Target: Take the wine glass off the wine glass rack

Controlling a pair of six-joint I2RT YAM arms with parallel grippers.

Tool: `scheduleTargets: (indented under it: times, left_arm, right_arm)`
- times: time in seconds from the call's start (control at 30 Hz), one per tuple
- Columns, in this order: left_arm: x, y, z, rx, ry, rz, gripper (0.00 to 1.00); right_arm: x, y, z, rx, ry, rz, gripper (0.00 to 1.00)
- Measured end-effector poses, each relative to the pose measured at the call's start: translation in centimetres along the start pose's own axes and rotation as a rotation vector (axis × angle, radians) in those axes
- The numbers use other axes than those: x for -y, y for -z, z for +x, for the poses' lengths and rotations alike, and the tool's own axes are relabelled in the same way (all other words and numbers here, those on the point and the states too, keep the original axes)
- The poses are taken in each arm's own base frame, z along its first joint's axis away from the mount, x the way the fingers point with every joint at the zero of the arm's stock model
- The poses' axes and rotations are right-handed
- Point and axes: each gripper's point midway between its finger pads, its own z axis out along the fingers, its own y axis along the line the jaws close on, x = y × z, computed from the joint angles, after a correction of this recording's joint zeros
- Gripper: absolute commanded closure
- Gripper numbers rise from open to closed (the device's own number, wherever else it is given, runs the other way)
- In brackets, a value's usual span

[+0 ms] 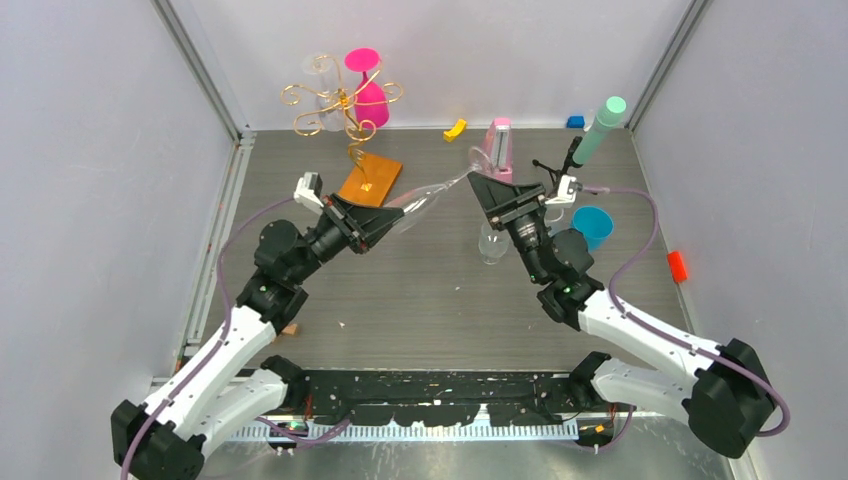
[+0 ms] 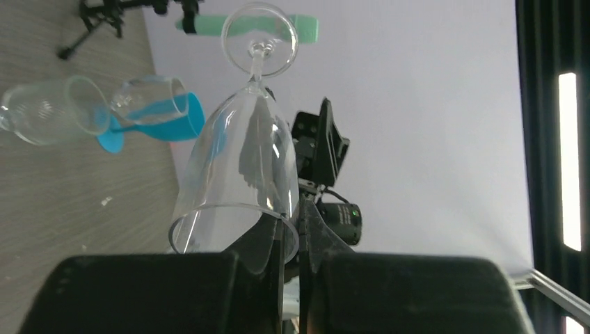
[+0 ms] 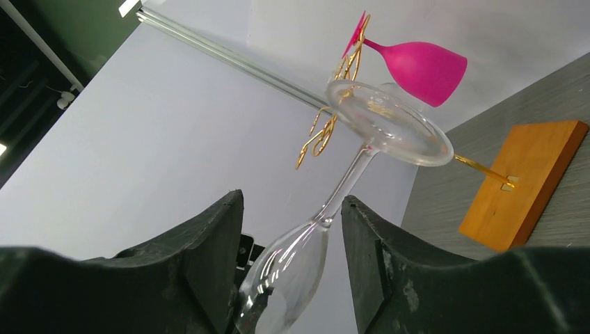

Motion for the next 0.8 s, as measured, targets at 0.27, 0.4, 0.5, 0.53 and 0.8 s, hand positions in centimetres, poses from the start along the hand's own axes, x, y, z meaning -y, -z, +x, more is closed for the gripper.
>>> scheduleTargets:
  times: [0.27,0.4,0.5,0.53,0.8]
  left_arm:
    - [1.5,1.7,-2.5,0.123,-0.29,-0.165,1.0]
    - [2.2,2.6,-3.3,0.11,-0.47,-0.276,1.0]
    - [1.9,2.9,-3.6,0.056,-0.585,-0.364,1.0]
    - [1.3,3.0,-3.7,0.029,-0.623,-0.405,1.0]
    - [-5.0,4.7,-3.6,-0.249,-0.797,-0.735,1.0]
  right_arm:
    - [-0.7,1.3,-0.8,-0.007,-0.012,0.023,0.38]
    - [-0.1,2.0,-0.9,-0.017,0.002,0.065,0.38]
    - [0.8,2.7,-1.1,-0.025,0.036,0.119,0.39]
    - [1.2,2.9,-1.1,-0.028,0.051,0.141,0.39]
    - [3.7,4.8,-2.1,-0.034,0.176,0.29,0.43]
